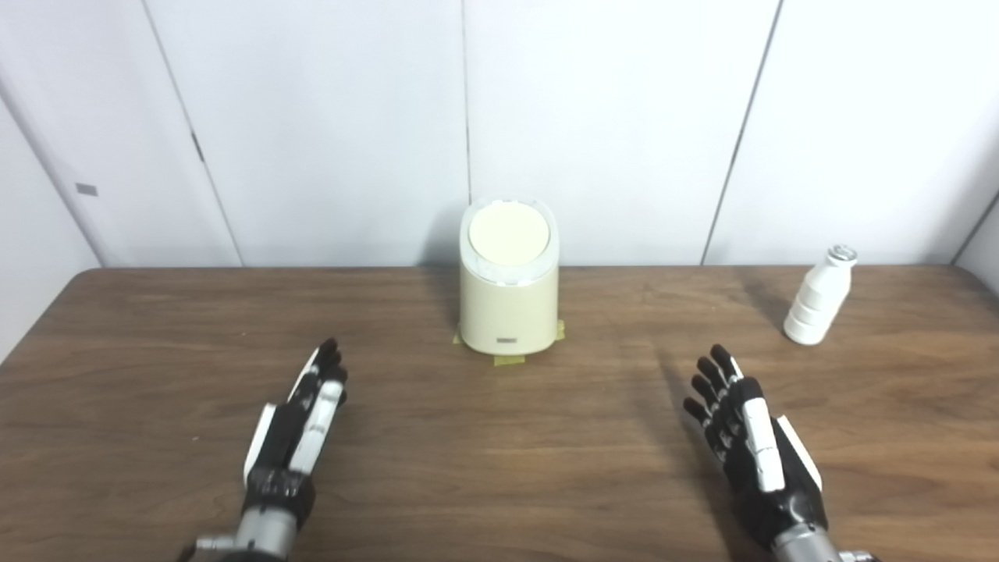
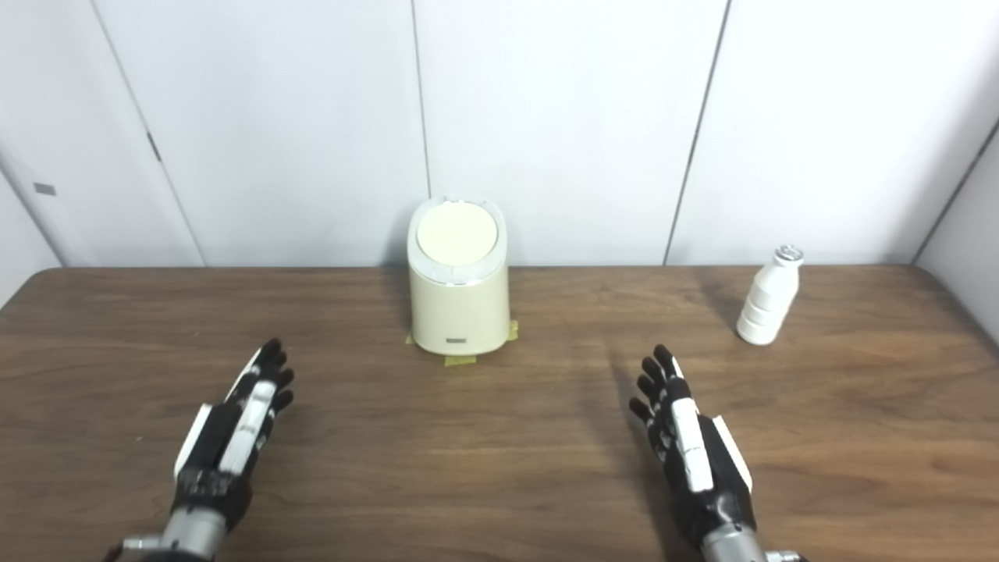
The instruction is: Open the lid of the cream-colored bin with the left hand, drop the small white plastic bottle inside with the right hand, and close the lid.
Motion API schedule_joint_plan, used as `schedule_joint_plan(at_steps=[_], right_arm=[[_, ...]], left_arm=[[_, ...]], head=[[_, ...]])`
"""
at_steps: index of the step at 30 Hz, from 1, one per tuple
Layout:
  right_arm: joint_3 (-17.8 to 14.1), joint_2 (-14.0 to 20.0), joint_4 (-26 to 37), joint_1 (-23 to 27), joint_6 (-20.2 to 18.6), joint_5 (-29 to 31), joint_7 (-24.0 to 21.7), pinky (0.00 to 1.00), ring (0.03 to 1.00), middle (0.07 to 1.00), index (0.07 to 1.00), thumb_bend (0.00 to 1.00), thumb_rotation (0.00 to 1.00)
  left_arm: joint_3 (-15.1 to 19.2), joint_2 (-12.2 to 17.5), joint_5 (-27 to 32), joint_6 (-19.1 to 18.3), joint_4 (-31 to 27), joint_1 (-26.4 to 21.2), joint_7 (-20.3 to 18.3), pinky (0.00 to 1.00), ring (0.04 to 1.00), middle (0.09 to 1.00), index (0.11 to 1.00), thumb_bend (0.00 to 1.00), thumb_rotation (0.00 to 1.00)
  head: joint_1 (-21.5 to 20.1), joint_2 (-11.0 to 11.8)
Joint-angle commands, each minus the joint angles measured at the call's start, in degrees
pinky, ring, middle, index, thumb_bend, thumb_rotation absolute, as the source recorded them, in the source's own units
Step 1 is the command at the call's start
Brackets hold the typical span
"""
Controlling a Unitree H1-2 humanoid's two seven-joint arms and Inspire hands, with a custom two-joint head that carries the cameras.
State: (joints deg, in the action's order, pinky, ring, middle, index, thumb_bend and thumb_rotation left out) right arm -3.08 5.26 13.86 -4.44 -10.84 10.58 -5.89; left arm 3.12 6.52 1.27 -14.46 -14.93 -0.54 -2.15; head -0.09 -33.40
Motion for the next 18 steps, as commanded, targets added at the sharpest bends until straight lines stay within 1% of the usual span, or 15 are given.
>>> schedule_joint_plan(at_steps=[1,4,5,7,8,12,13,14,15,16,18], right_arm=[[0.11,0.27,2.51,0.74,0.76,0.0,-0.29,0.95,0.978,0.983,1.0,0.53,0.96],[0.37,0.16,2.44,0.67,0.68,-0.36,-0.12,0.96,0.973,0.977,1.0,0.52,0.96],[0.39,0.16,2.25,0.67,0.88,-0.39,-0.17,0.96,0.974,0.976,1.0,0.52,0.95],[0.41,0.08,1.86,0.65,1.39,-0.4,-0.23,0.96,0.974,0.976,1.0,0.52,0.94],[0.39,0.05,1.75,0.62,1.56,-0.36,-0.22,0.95,0.972,0.975,1.0,0.52,0.93],[0.29,0.05,1.31,0.65,1.69,-0.46,-0.09,0.94,0.964,0.968,1.0,0.53,0.91],[0.24,0.03,1.21,0.66,1.72,-0.44,-0.08,0.94,0.961,0.966,1.0,0.52,0.91],[0.2,0.0,1.02,0.69,1.71,-0.53,0.02,0.94,0.96,0.965,1.0,0.52,0.9],[0.25,0.01,0.84,0.71,1.71,-0.86,0.14,0.94,0.961,0.966,1.0,0.51,0.9],[0.29,0.01,0.73,0.72,1.69,-1.13,0.23,0.94,0.96,0.967,1.0,0.5,0.9],[0.36,0.01,0.45,0.62,1.87,-1.52,0.22,0.94,0.961,0.969,1.0,0.5,0.9]], left_arm=[[-0.5,1.3,-2.66,-1.64,-3.34,-4.82,0.49,0.93,0.95,0.977,1.0,0.61,0.76],[-0.88,1.97,-4.44,-4.86,-4.57,-8.35,0.68,0.9,0.922,0.964,1.0,0.64,0.71],[-0.82,2.06,-4.42,-6.0,-4.93,-9.65,0.57,0.89,0.911,0.96,1.0,0.65,0.71],[-0.2,1.74,-3.33,-7.73,-5.35,-11.94,0.37,0.9,0.915,0.96,1.0,0.67,0.65],[-0.18,1.83,-3.46,-8.31,-5.41,-13.1,0.33,0.91,0.92,0.957,1.0,0.68,0.61],[-1.0,3.17,-6.25,-10.25,-5.23,-17.45,0.28,0.84,0.9,0.936,0.972,0.71,0.55],[-1.07,3.29,-6.49,-10.82,-5.25,-18.19,0.2,0.84,0.904,0.937,0.967,0.71,0.54],[-1.56,3.83,-7.28,-11.43,-5.18,-19.31,-0.24,0.84,0.906,0.938,0.965,0.71,0.53],[-2.02,4.28,-8.0,-11.88,-4.86,-20.39,-0.61,0.84,0.91,0.939,0.966,0.71,0.55],[-2.33,4.57,-8.5,-12.12,-4.6,-21.08,-0.85,0.84,0.918,0.942,0.967,0.72,0.57],[-3.0,5.02,-9.76,-12.35,-3.92,-22.42,-1.22,0.84,0.921,0.943,0.969,0.71,0.57]], head=[[-0.07,0.02],[0.07,0.45],[0.11,0.52],[0.36,1.09],[0.36,1.09],[1.18,2.15],[1.18,2.15],[1.22,2.81],[1.42,3.48],[1.42,3.48],[1.5,4.68]])
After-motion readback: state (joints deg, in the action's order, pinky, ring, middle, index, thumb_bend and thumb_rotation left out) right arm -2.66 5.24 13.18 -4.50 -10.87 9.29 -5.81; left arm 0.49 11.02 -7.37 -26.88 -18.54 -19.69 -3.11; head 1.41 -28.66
